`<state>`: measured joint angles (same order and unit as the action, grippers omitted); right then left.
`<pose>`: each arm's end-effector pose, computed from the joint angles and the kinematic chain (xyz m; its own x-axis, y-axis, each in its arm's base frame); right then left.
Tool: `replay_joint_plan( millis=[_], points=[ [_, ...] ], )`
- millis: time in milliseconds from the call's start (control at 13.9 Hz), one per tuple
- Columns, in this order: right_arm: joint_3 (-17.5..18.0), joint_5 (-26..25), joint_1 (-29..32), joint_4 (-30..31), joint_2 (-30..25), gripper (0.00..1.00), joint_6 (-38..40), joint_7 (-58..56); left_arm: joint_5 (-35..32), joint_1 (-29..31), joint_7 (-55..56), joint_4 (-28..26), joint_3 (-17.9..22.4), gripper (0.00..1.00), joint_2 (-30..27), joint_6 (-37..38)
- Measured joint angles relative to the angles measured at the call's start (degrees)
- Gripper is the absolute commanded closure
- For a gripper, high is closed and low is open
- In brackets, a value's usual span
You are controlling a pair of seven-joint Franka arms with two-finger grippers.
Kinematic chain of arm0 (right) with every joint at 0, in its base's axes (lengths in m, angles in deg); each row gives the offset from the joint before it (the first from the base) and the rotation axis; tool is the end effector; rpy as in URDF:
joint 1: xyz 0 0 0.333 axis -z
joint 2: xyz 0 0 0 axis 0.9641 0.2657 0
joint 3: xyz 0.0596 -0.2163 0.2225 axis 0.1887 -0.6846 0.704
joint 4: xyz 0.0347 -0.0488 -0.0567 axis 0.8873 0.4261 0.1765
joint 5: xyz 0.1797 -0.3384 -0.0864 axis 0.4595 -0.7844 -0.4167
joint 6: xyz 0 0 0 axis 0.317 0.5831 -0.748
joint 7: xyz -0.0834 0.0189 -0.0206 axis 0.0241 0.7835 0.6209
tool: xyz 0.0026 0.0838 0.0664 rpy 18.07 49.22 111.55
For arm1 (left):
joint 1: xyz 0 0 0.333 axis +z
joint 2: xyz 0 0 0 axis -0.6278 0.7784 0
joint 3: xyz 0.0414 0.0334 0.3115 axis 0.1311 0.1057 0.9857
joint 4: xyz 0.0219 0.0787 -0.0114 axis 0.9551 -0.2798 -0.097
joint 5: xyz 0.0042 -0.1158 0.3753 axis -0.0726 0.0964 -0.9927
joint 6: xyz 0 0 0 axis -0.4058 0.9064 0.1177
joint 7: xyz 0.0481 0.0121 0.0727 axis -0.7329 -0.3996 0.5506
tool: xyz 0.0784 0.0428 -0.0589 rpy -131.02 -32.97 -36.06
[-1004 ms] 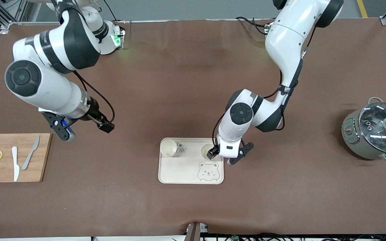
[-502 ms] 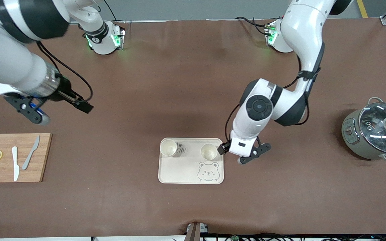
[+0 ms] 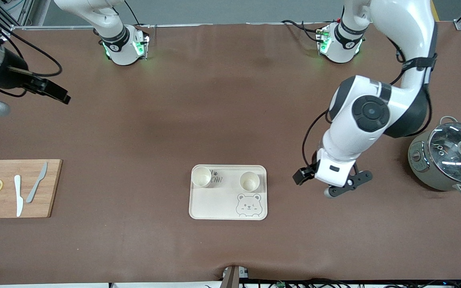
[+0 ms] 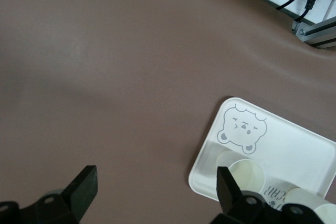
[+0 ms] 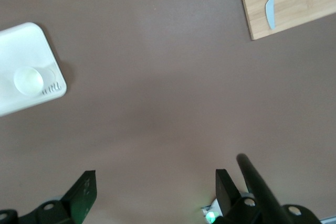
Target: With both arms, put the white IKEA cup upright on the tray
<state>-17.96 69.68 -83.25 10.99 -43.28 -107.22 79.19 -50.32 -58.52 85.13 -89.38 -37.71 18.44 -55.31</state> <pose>0.5375 0.0554 0.6539 0.9534 -0.2722 -0.1302 -0.2751 -0.9614 -0.0043 0.6653 -0.2630 0.4561 0.9227 0.3737 0.0952 0.3651 -0.9260 0.0960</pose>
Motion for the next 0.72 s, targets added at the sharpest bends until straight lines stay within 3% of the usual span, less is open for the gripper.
replay_joint_plan(
  millis=[287,717],
  points=[
    [-0.1,0.0,5.3,3.5,-3.6,0.00,0.0,-13.9,0.0,4.3,-9.8,0.0,0.0,0.00,-3.3,4.1],
    [-0.1,-1.8,10.8,4.9,-4.8,0.00,-0.6,-30.1,0.0,7.2,-12.7,0.0,0.0,0.00,-6.6,7.5]
  ],
)
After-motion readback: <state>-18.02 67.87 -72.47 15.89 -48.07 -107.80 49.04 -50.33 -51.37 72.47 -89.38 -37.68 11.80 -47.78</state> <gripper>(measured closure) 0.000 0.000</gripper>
